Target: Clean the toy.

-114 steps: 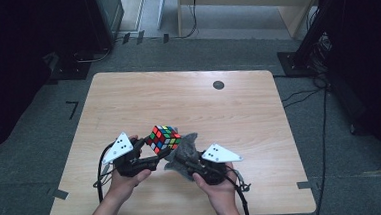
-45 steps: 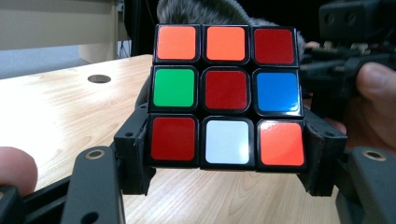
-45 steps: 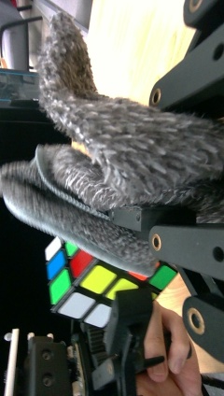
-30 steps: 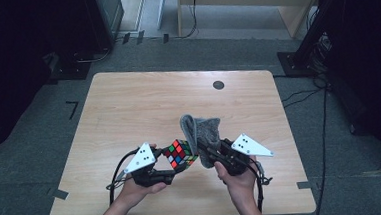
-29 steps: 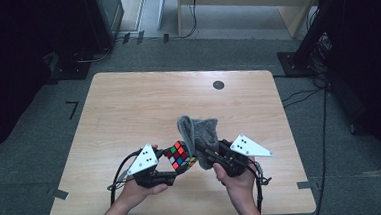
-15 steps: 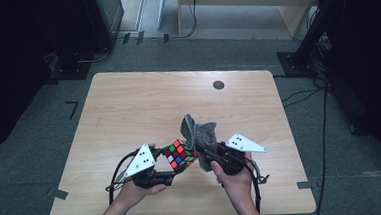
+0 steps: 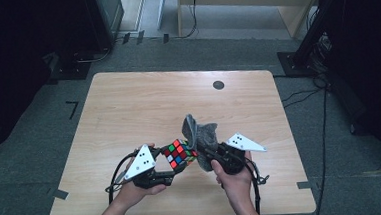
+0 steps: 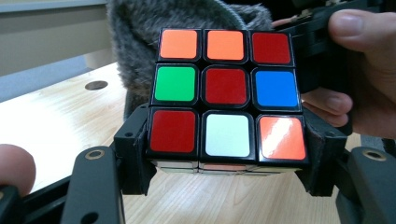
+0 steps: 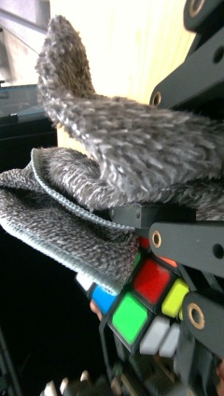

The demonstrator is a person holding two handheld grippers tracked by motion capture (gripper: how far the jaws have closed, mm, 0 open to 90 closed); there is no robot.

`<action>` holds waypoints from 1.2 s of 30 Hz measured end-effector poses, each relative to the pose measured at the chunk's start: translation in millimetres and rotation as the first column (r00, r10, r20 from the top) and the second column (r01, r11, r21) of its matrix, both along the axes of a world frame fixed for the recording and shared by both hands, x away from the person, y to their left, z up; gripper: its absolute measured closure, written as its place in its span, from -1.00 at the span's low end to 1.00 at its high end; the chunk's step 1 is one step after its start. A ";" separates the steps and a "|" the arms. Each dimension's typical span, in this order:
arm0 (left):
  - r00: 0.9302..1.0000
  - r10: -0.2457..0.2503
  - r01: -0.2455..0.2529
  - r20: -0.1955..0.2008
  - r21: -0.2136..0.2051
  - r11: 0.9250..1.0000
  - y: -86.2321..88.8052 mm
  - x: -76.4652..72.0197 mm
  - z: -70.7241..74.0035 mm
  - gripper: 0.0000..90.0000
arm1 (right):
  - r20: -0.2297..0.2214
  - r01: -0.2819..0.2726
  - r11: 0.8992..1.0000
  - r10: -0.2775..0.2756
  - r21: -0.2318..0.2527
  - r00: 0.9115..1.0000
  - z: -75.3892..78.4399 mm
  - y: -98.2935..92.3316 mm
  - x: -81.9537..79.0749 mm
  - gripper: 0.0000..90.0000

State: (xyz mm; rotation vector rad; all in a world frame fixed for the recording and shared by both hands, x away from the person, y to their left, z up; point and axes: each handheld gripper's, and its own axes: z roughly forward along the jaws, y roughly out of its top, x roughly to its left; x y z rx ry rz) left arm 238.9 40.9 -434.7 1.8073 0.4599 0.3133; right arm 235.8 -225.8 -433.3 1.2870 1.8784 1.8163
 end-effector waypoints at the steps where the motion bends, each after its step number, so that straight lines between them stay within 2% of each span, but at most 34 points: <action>1: 1.000 0.006 -0.006 -0.003 0.012 1.000 0.3 1.1 -1.8 -0.25 | 0.012 -0.003 1.000 0.003 0.007 1.000 2.2 1.2 -1.4 0.55; 3: 1.000 0.017 -0.017 -0.003 0.027 0.999 0.1 2.0 -3.8 -0.25 | 0.029 -0.013 1.000 0.013 0.009 0.999 5.3 3.3 -3.4 0.55; 4: 0.999 0.040 -0.040 0.001 0.050 0.998 -0.8 2.6 -5.8 -0.25 | 0.066 -0.040 0.999 0.039 0.010 0.997 11.8 9.2 -8.4 0.55; 7: 0.999 0.040 -0.040 0.017 0.033 0.999 0.0 -0.1 -1.6 -0.25 | 0.104 -0.046 0.999 0.048 -0.016 0.993 14.1 14.4 -11.7 0.55; 8: 0.999 0.037 -0.038 0.029 0.028 0.999 0.5 -1.5 0.1 -0.25 | 0.097 -0.044 0.999 0.045 -0.012 0.994 12.1 12.7 -10.2 0.55; 10: 0.999 0.020 -0.020 0.036 -0.001 1.000 2.5 -3.0 3.2 -0.25 | 0.055 -0.019 1.000 0.020 -0.021 0.998 5.9 7.1 -5.0 0.55; 12: 0.999 0.018 -0.017 0.034 -0.008 1.000 3.2 -2.0 4.1 -0.25 | 0.027 -0.003 1.000 0.003 -0.028 1.000 0.0 2.6 -1.4 0.55; 13: 0.999 0.018 -0.017 0.034 -0.008 1.000 3.2 -2.0 4.1 -0.25 | 0.024 -0.003 1.000 0.003 -0.015 1.000 -0.7 2.1 -1.5 0.55; 14: 0.999 0.022 -0.023 0.030 0.017 1.000 2.5 -0.1 1.2 -0.25 | 0.033 -0.007 1.000 0.007 0.000 0.999 0.9 3.4 -3.2 0.55; 16: 0.999 0.026 -0.027 0.024 0.041 0.999 1.4 1.1 -2.4 -0.25 | 0.083 -0.027 1.000 0.026 0.007 0.996 9.5 9.6 -9.6 0.55; 18: 0.999 0.026 -0.027 0.022 0.043 0.999 0.4 1.0 -3.4 -0.25 | 0.121 -0.052 0.999 0.052 0.002 0.991 17.7 15.8 -15.1 0.55; 20: 0.999 0.025 -0.026 0.022 0.029 0.999 0.3 -0.4 -1.7 -0.25 | 0.124 -0.054 0.999 0.053 -0.002 0.991 18.8 17.1 -16.3 0.54; 22: 0.999 0.024 -0.025 0.029 0.025 0.999 0.6 -1.4 -0.7 -0.25 | 0.113 -0.048 0.999 0.047 0.005 0.992 13.4 13.0 -12.7 0.54; 23: 0.999 0.009 -0.009 0.034 -0.004 1.000 2.8 -2.5 1.6 -0.25 | 0.101 -0.033 0.999 0.034 -0.012 0.994 9.8 10.7 -10.3 0.54; 24: 0.999 0.009 -0.009 0.034 -0.004 1.000 2.8 -2.5 1.6 -0.25 | 0.101 -0.033 0.999 0.034 -0.012 0.994 9.8 10.7 -10.3 0.54; 25: 0.999 0.007 -0.006 0.033 -0.009 1.000 3.6 -1.7 2.6 -0.25 | 0.065 -0.012 1.000 0.012 -0.011 0.998 3.8 6.7 -6.3 0.54; 26: 0.999 0.012 -0.012 0.030 0.000 1.000 3.5 -0.8 1.9 -0.25 | 0.062 -0.011 1.000 0.011 -0.003 0.998 3.2 6.2 -5.7 0.54; 29: 0.999 0.033 -0.034 0.020 0.025 0.999 3.2 2.1 -3.5 -0.25 | 0.093 -0.041 0.999 0.040 0.008 0.995 11.1 13.2 -11.7 0.52; 31: 0.998 0.049 -0.050 0.028 0.041 0.998 2.3 2.6 -5.4 -0.25 | 0.126 -0.071 0.997 0.069 0.012 0.990 18.7 18.7 -16.6 0.51; 33: 0.998 0.048 -0.050 0.032 0.043 0.998 2.1 2.1 -5.0 -0.25 | 0.137 -0.079 0.997 0.078 0.002 0.987 20.9 20.2 -17.9 0.51; 34: 0.998 0.044 -0.045 0.041 0.034 0.998 2.2 0.4 -3.0 -0.25 | 0.142 -0.072 0.997 0.073 -0.013 0.987 19.8 19.2 -17.2 0.50; 36: 0.998 0.037 -0.038 0.043 0.025 0.999 2.6 -0.3 -1.7 -0.25 | 0.116 -0.050 0.999 0.050 -0.006 0.992 13.1 14.3 -12.5 0.51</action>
